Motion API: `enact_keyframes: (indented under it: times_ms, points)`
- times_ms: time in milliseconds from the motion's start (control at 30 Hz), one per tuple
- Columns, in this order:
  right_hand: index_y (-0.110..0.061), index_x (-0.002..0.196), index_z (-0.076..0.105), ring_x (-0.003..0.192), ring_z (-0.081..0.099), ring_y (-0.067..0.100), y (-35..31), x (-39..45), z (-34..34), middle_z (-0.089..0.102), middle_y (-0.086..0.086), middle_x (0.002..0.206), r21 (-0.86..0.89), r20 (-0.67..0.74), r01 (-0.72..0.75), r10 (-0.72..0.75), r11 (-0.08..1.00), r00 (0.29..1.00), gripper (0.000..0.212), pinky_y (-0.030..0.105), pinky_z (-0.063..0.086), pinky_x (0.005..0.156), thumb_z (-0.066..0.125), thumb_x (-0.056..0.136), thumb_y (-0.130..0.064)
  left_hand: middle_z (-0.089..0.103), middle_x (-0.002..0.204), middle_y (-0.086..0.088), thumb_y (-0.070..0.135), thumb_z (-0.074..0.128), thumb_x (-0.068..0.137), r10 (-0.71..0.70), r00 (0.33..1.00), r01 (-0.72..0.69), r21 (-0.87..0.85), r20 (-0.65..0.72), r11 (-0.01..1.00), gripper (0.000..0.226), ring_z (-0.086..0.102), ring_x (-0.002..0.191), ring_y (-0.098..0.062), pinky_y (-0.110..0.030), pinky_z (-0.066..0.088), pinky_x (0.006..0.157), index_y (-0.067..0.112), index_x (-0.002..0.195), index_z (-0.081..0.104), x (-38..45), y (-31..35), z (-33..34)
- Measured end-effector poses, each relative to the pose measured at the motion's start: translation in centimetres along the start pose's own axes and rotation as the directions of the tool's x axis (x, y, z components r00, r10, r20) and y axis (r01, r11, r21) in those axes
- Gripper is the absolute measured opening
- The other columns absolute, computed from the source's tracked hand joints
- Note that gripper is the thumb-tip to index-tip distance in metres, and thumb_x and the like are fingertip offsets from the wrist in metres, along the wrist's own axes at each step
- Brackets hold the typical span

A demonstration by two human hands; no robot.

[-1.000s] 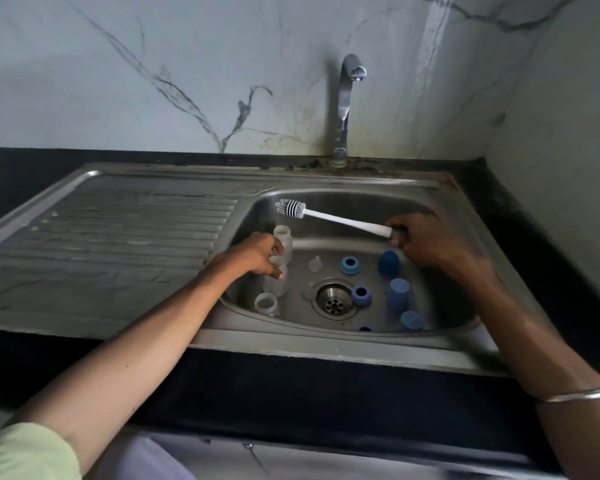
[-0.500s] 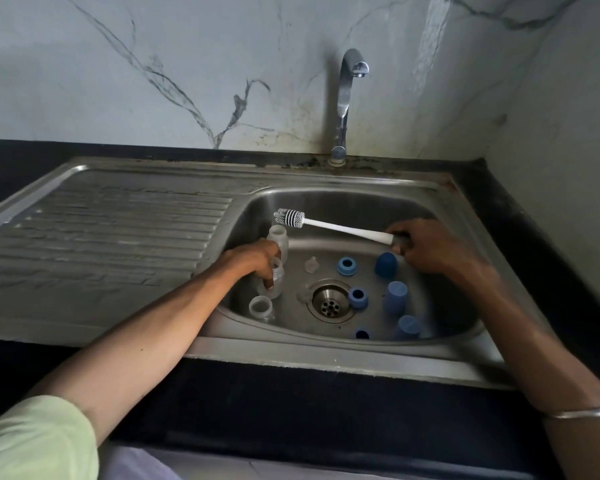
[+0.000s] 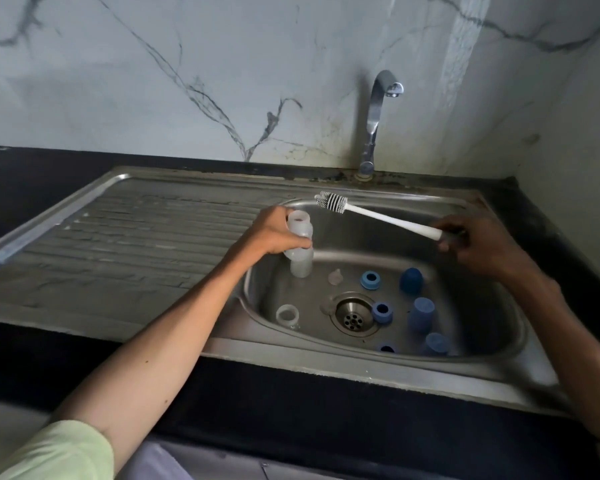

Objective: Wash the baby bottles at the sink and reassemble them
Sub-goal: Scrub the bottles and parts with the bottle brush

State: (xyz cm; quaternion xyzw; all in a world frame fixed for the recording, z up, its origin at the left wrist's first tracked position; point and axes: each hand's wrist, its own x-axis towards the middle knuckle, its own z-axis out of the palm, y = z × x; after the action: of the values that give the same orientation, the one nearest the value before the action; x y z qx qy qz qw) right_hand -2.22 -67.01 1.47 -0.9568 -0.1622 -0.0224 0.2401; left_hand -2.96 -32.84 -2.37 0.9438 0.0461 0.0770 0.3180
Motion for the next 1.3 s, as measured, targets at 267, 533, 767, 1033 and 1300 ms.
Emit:
enact_keyframes:
  times_ms: [267,533,767,1033,1300]
  points:
    - [-0.017,0.118,0.068,0.101,0.059,0.020,1.7,-0.8,-2.4,0.068,0.011,0.113,0.017,-0.228,0.050,-0.044,0.999,0.973,0.034,0.025,0.035,0.086,0.071,0.085,-0.007,0.056,0.064,0.008,0.019,0.081,0.061,0.144,0.969,-0.181,-0.179,-0.202,0.967,0.023,0.045,0.055,-0.001,-0.011,0.034,0.050,0.022,0.071,0.061,-1.0,1.2,-0.8]
    - [-0.012,0.113,0.071,0.097,0.059,0.019,1.1,-1.0,-1.7,0.069,0.014,0.109,0.003,-0.207,0.117,-0.113,0.993,0.972,0.036,0.024,0.035,0.089,0.072,0.081,0.003,0.070,0.099,0.002,0.015,0.083,0.063,0.265,0.941,-0.299,-0.153,-0.209,0.942,0.062,0.064,0.086,-0.008,-0.006,0.043,0.073,0.014,0.123,0.069,-0.6,1.3,-0.8]
    - [-0.012,0.114,0.072,0.110,0.063,0.031,0.8,-0.9,-1.4,0.070,0.015,0.113,-0.040,-0.257,0.132,-0.138,0.990,0.956,0.043,0.021,0.036,0.094,0.073,0.077,0.010,0.064,0.111,-0.003,0.015,0.088,0.070,0.366,0.930,-0.366,0.010,-0.038,0.931,0.063,0.061,0.099,-0.018,-0.024,0.046,0.086,0.020,0.129,0.066,-0.2,0.3,-1.2]
    - [-0.042,0.084,0.064,0.076,0.062,0.014,1.6,-0.3,-0.9,0.067,-0.013,0.079,-0.035,0.072,0.237,-0.234,0.971,0.970,0.049,0.043,0.053,0.077,0.058,0.089,0.006,0.056,0.112,0.001,0.016,0.087,0.072,0.399,0.916,-0.399,-0.012,0.053,0.917,0.069,0.057,0.103,-0.015,-0.023,0.043,0.091,0.027,0.136,0.061,0.2,-0.3,-1.0]
    - [-0.019,0.103,0.072,0.090,0.056,0.014,0.5,-0.8,-1.1,0.064,0.000,0.092,-0.038,-0.226,0.127,-0.133,0.991,0.965,0.040,0.024,0.037,0.084,0.075,0.074,0.009,0.065,0.113,0.005,0.022,0.091,0.068,0.315,0.948,-0.307,-0.132,0.046,0.943,0.060,0.062,0.106,-0.017,-0.033,0.051,0.094,0.020,0.120,0.061,0.4,-0.7,-0.5]
